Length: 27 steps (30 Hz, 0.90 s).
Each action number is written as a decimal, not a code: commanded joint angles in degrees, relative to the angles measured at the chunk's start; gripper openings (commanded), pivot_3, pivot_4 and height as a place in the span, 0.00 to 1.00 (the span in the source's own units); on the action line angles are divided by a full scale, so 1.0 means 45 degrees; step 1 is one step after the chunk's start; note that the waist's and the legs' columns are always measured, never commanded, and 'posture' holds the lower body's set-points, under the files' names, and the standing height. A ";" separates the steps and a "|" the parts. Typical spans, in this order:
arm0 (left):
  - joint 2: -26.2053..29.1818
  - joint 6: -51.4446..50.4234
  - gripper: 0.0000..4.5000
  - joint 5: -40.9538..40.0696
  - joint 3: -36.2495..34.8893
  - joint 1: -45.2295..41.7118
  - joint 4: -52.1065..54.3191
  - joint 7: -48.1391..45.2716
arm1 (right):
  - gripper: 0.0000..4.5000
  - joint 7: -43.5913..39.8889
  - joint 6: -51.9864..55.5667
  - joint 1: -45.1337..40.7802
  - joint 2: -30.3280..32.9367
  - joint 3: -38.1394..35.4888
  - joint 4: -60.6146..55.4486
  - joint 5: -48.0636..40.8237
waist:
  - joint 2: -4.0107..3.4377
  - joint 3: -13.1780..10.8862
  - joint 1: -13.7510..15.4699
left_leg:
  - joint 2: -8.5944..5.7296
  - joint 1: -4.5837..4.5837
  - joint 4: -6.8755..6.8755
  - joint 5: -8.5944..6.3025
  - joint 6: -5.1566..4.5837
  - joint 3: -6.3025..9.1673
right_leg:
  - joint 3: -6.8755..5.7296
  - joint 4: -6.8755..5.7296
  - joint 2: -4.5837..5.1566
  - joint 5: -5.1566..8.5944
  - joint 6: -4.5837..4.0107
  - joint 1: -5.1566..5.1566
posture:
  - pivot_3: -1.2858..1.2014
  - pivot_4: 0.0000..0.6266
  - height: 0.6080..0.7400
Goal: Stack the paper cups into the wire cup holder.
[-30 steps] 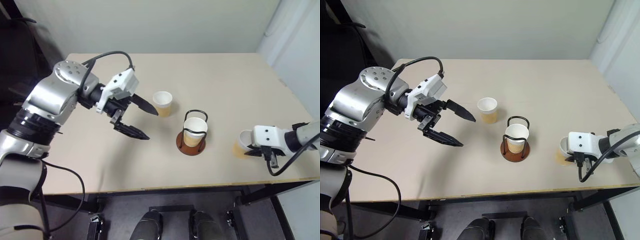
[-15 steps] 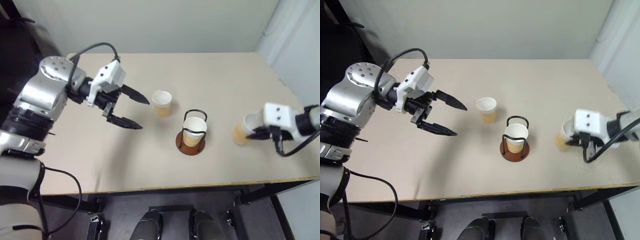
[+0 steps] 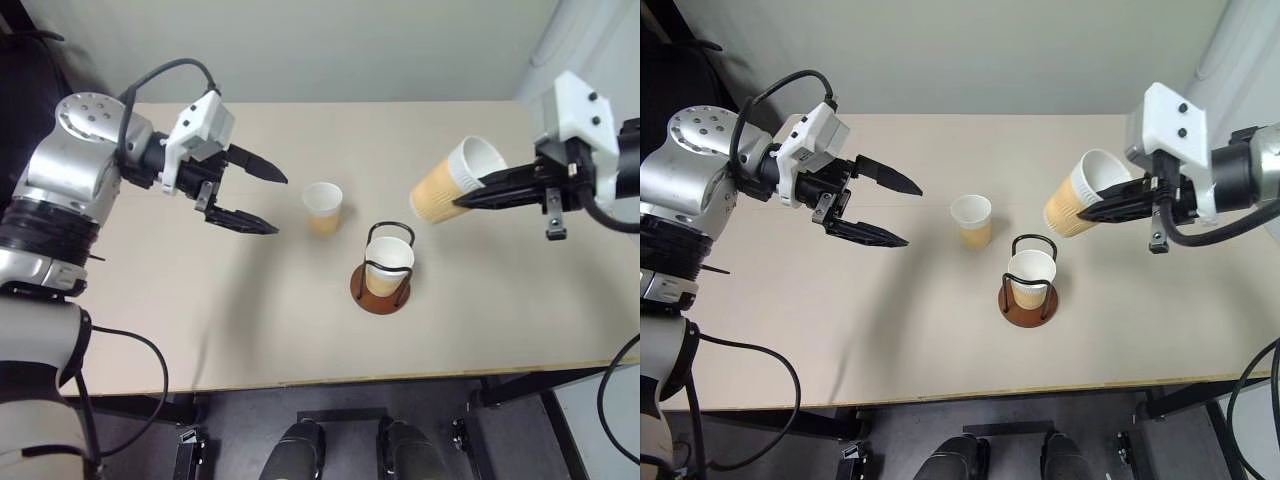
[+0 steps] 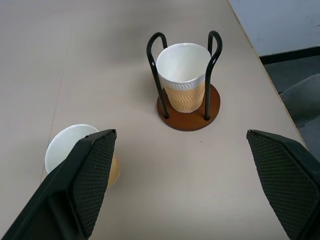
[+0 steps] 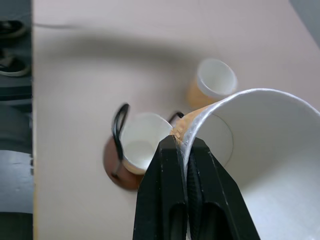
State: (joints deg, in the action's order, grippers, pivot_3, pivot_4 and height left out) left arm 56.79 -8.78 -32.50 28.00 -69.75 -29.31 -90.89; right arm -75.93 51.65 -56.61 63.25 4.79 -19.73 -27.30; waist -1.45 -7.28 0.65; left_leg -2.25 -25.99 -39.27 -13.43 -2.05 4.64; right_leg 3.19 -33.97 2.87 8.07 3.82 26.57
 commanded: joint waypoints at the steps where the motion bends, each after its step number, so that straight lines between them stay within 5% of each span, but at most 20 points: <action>1: -0.0020 0.0168 1.00 -0.0054 -0.0133 -0.0481 0.0004 -0.0357 | 0.01 0.0310 0.0088 -0.0229 -0.0345 0.0235 -0.0457 -0.0184 | 0.0000 0.0000 -0.0005 | 0.0000 0.0002 0.0004 0.0002 0.0002 -0.0001 | 0.0000 0.0000 0.0000 0.0001 -0.0001 0.0003 | 0.52 0.24 1.00; 27: -0.0035 -0.0033 1.00 -0.0103 -0.0055 -0.0540 0.0316 -0.0357 | 0.01 0.0276 -0.2516 0.1127 -0.1254 0.2509 -0.0106 0.2039 | 0.0001 0.0000 -0.0033 | 0.0003 0.0014 0.0015 0.0037 -0.0025 -0.0004 | -0.0012 -0.0034 0.0007 -0.0009 -0.0007 0.0006 | 0.52 0.24 1.00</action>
State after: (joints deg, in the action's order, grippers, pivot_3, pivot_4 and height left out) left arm 55.96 -8.94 -32.31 28.10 -69.99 -29.15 -90.90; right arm -74.72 41.57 -51.09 57.55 16.49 -19.88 -19.09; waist -1.44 -7.28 0.50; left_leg -2.23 -25.92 -39.20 -13.27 -2.16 4.62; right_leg 3.13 -34.14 2.90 8.03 3.79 26.60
